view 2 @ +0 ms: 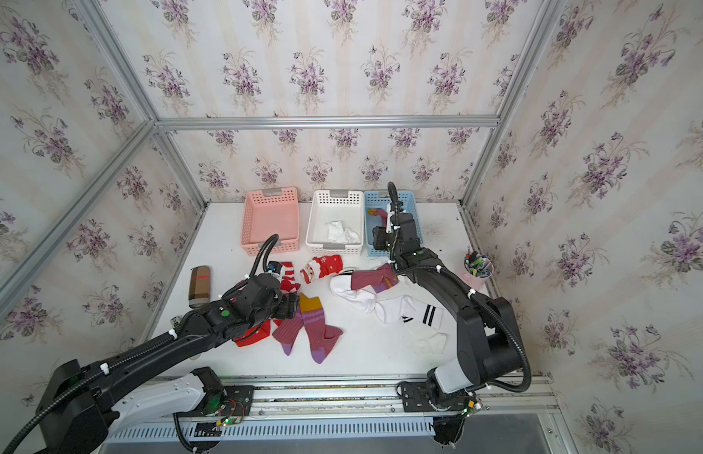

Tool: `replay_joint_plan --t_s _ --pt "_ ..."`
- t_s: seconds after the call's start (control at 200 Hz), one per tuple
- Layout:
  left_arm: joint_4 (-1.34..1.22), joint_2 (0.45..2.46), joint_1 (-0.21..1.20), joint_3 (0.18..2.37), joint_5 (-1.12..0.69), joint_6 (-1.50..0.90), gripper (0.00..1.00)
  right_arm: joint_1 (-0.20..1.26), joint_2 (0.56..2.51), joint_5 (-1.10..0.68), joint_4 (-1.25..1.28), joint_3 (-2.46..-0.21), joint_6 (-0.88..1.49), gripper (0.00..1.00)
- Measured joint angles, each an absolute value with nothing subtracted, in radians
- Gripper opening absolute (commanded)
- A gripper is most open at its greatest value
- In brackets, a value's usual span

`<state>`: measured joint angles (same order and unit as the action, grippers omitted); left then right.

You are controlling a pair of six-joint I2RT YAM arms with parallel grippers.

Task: Sort the socks into the basket by color
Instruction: Place the sock in the bin.

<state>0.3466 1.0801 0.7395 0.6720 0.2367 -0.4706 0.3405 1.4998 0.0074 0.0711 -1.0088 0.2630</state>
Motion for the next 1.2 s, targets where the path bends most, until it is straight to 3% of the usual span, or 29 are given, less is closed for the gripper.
replay_joint_plan --t_s 1.199 --pt "0.123 1.333 0.761 0.609 0.122 -0.545 0.65 0.398 1.507 0.015 0.118 -0.879 0.307 0.48"
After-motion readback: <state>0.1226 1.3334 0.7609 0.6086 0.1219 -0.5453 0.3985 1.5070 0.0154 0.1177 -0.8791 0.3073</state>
